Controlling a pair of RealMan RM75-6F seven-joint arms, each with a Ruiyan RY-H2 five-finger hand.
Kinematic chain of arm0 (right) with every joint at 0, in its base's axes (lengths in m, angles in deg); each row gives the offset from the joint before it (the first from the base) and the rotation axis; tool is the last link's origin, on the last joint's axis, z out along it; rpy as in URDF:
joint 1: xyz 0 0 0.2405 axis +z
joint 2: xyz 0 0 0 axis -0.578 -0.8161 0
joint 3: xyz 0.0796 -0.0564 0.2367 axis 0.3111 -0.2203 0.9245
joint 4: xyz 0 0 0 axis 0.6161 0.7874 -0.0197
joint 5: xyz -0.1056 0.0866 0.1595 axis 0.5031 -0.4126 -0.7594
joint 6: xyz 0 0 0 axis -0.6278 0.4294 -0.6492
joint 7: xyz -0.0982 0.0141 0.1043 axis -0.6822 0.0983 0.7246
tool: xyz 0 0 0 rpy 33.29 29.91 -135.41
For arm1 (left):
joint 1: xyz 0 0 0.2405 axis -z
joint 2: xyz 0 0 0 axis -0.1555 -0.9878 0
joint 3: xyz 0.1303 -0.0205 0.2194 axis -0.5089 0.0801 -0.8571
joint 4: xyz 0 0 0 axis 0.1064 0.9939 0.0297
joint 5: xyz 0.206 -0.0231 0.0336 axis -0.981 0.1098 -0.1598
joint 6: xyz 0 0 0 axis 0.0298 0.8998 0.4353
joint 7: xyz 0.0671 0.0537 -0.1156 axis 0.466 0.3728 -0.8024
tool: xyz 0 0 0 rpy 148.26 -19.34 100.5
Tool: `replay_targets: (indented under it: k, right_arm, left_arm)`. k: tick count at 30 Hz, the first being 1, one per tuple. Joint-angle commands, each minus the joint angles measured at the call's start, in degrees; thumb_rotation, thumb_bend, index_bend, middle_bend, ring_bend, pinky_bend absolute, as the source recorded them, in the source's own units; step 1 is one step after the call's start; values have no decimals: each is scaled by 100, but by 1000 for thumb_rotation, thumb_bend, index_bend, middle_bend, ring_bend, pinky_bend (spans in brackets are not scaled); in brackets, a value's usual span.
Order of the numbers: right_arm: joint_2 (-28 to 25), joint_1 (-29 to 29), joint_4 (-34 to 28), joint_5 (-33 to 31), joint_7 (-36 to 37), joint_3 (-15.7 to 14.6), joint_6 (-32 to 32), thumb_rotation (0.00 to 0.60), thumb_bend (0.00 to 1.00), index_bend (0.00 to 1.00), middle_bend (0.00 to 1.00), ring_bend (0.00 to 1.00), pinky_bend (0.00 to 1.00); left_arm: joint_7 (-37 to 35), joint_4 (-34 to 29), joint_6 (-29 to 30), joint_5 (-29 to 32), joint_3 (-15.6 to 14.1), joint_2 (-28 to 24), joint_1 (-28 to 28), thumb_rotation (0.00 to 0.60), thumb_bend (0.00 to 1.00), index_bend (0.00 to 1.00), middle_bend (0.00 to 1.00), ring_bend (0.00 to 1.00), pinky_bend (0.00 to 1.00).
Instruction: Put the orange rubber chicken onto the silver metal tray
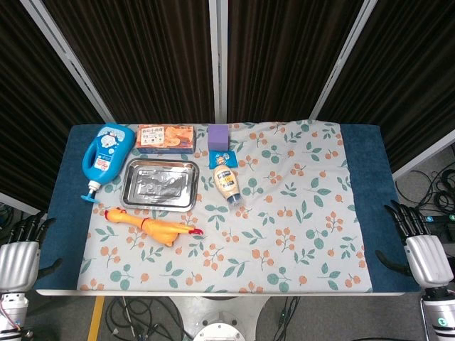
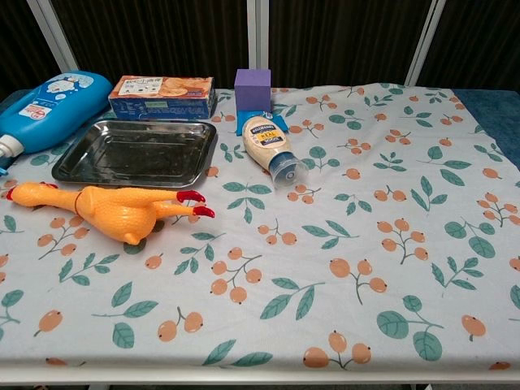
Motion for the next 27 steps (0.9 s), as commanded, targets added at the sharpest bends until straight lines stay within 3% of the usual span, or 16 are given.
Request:
replay_targets:
  k: [1,14,20,27]
  right_arm:
    - [10,35,-6,-23,-54,38,22,600,159,0,0,0,0]
    - [-35,61,-11,-112,-32,99,35,600,159,0,0,0,0]
    - [-94,97,-80,-104,-86,122,55,600,158,0,0,0,0]
    - [-120,103,-123,-157,-135,121,105,600,160,0,0,0,0]
  left_arm:
    - [16,-12,-26,8,2,-1,12,600,109,241,183,131,145]
    - [-198,76,-343,-221,33,0,307,600,109,241,183,131,146]
    - [-740,266,-1075,-495,92,-43,911,600,124,261,196,132,164]
    - [-1288,944,-2047,-572,266,444,1786,600,173,339,290,203,258]
